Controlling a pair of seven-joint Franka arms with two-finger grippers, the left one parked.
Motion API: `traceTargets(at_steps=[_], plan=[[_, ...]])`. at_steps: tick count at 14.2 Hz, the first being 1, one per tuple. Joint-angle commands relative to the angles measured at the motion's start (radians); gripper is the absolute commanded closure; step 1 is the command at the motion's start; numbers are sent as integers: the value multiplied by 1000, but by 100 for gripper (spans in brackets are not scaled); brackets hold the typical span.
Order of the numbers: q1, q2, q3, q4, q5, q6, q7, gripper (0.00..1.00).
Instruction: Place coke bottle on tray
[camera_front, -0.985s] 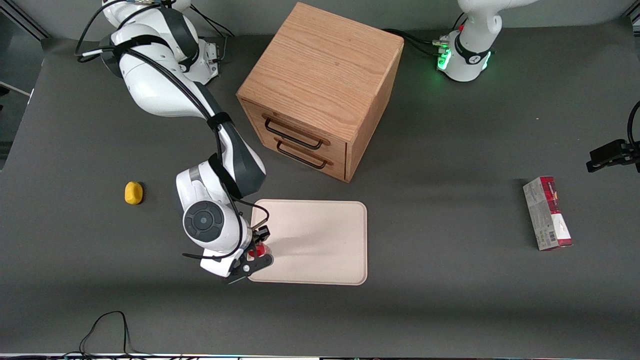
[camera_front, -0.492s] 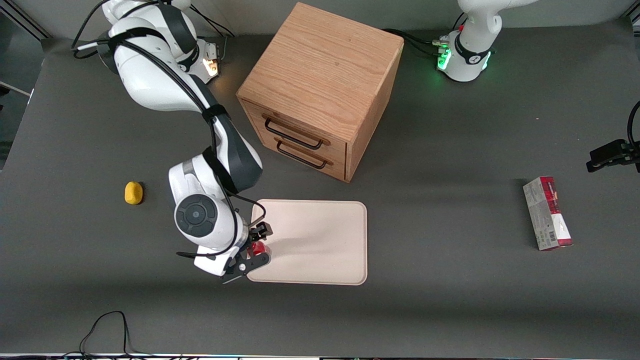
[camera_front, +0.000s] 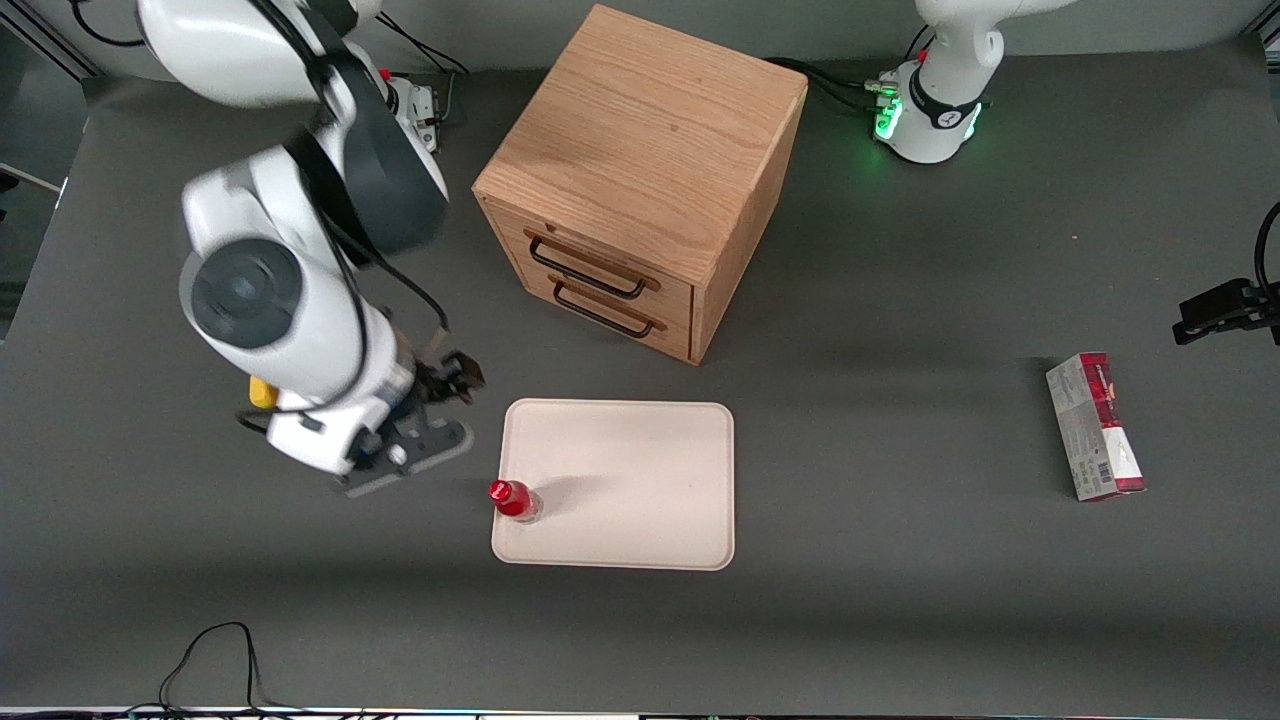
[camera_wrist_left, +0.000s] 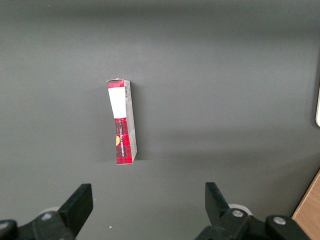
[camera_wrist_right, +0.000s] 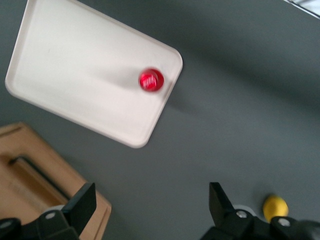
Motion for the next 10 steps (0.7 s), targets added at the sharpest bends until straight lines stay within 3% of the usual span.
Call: traceTargets(at_steps=[1, 4, 10], plan=[[1, -172, -32, -146, -10, -44, 8, 0], [-6, -368, -47, -353, -7, -31, 8, 0], [-211, -692, -29, -717, 14, 77, 1, 0]])
